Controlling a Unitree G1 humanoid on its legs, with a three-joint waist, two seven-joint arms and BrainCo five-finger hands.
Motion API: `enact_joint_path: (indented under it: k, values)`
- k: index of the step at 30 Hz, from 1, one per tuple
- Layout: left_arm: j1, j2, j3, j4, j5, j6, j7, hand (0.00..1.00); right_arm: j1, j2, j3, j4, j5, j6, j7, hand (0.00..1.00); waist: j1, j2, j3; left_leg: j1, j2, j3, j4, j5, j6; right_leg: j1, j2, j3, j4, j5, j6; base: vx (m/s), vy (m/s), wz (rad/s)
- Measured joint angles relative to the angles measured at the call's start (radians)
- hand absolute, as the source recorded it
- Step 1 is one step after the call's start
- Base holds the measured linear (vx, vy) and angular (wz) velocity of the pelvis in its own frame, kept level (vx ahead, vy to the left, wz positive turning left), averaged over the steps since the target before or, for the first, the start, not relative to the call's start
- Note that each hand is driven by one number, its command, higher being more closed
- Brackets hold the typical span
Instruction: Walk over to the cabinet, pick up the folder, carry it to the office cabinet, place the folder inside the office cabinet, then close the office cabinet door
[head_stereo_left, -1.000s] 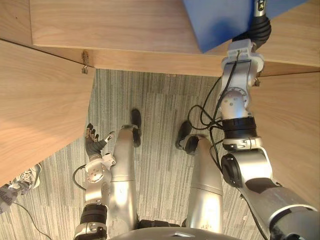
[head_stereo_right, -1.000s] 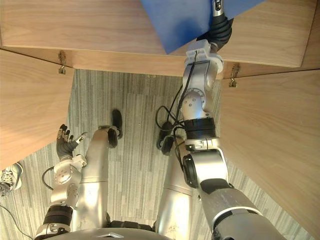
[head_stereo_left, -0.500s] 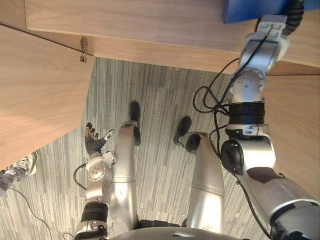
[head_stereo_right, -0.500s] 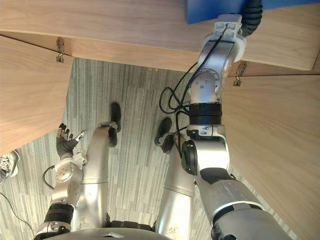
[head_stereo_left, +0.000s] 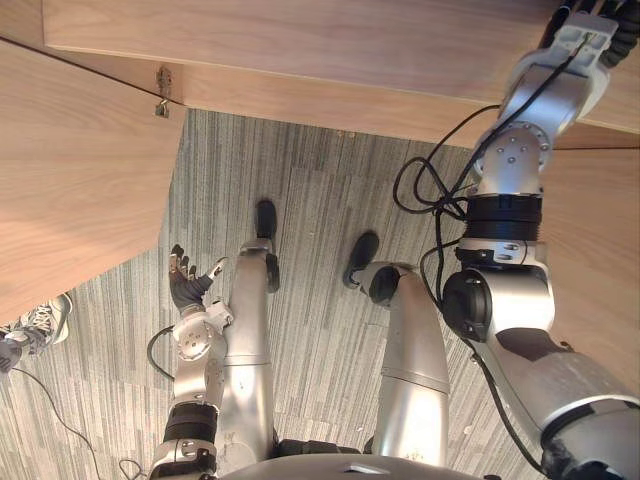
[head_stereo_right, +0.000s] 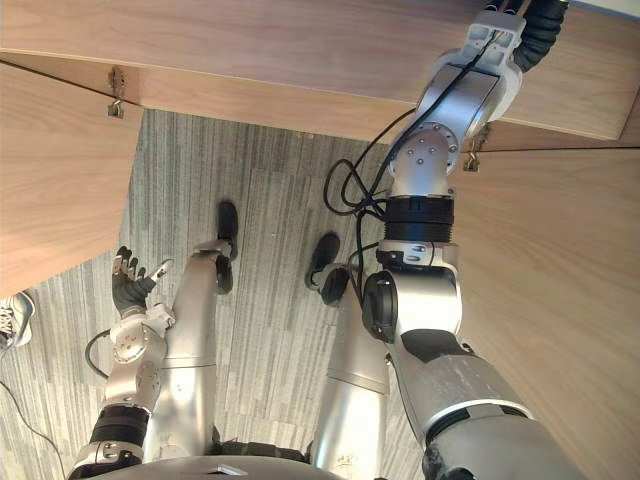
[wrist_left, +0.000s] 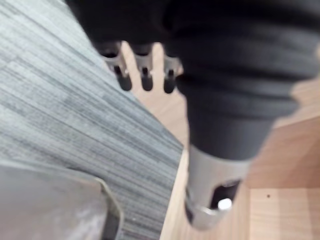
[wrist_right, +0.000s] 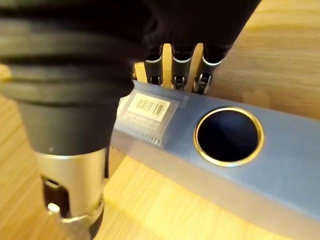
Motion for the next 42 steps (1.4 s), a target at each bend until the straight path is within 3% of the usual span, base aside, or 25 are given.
enact_joint_path:
  k: [12,18,23,27,30,31,34,38,42]
  values:
    - [-0.08,0.017,0.001,-0.04,-0.009,0.017,-0.003,0.0,0.001,-0.022,0.065,-0.035,-0.024,0.042,0.047,0.0,-0.008,0.0,0.0,0.002,0.018,0.001,0.008,0.006,-0.002,0.001,0.016,0.0,-0.001,0.014,-0.018,-0.01,0.01,-0.04]
    - [-0.053,0.019,0.003,-0.081,-0.03,0.017,-0.024,0.0,0.079,-0.096,0.068,-0.096,-0.126,0.104,0.071,0.0,-0.015,-0.001,-0.001,0.018,0.026,0.0,-0.005,0.009,0.0,0.022,0.024,-0.008,-0.028,0.025,-0.021,0.0,0.008,-0.04]
    - [-0.047,0.035,0.005,-0.083,-0.029,0.017,-0.027,0.0,0.188,-0.132,0.078,-0.119,-0.167,0.138,0.114,0.0,-0.03,-0.034,-0.021,0.039,0.027,0.006,-0.028,0.012,0.0,0.041,0.025,-0.009,-0.052,0.032,-0.019,0.0,0.0,0.0]
    - [-0.037,0.043,0.003,-0.088,-0.027,0.018,-0.032,0.0,0.254,-0.226,0.126,-0.128,-0.193,0.181,0.15,0.0,-0.036,-0.035,-0.021,0.06,0.03,0.009,-0.032,0.01,0.004,0.069,0.028,-0.01,-0.072,0.039,-0.015,0.0,0.014,-0.03]
    - [-0.027,0.065,0.004,-0.093,-0.027,0.021,-0.032,0.0,0.273,-0.333,0.173,-0.149,-0.311,0.225,0.179,0.0,-0.041,-0.035,-0.021,0.06,0.039,0.017,-0.041,0.013,0.009,0.07,0.039,-0.003,-0.099,0.06,-0.009,-0.01,0.044,-0.14]
    - [-0.027,0.077,0.005,-0.094,-0.026,0.024,-0.032,0.0,0.273,-0.38,0.197,-0.149,-0.407,0.254,0.189,0.0,-0.048,-0.035,-0.021,0.061,0.04,0.023,-0.047,0.017,0.015,0.07,0.041,0.0,-0.108,0.069,-0.006,-0.02,0.037,-0.12]
    - [-0.049,0.092,0.02,-0.084,-0.019,0.037,-0.032,0.0,0.273,-0.431,0.226,-0.149,-0.573,0.304,0.202,0.0,-0.058,-0.035,-0.021,0.063,0.046,0.033,-0.05,0.02,0.02,0.07,0.045,0.006,-0.123,0.083,-0.004,-0.02,0.033,-0.12]
    - [-0.116,0.106,0.044,-0.069,-0.017,0.058,-0.033,0.0,0.273,-0.445,0.239,-0.148,-0.831,0.383,0.223,0.0,-0.059,-0.035,-0.021,0.073,0.052,0.053,-0.061,0.024,0.027,0.072,0.05,0.018,-0.139,0.099,-0.001,-0.03,0.021,-0.1]
    - [-0.154,0.117,0.072,-0.063,-0.017,0.069,-0.048,0.0,0.272,-0.445,0.262,-0.146,-0.982,0.428,0.224,0.0,-0.06,-0.035,-0.021,0.073,0.059,0.06,-0.064,0.026,0.03,0.072,0.058,0.022,-0.156,0.11,-0.001,-0.02,0.009,-0.1]
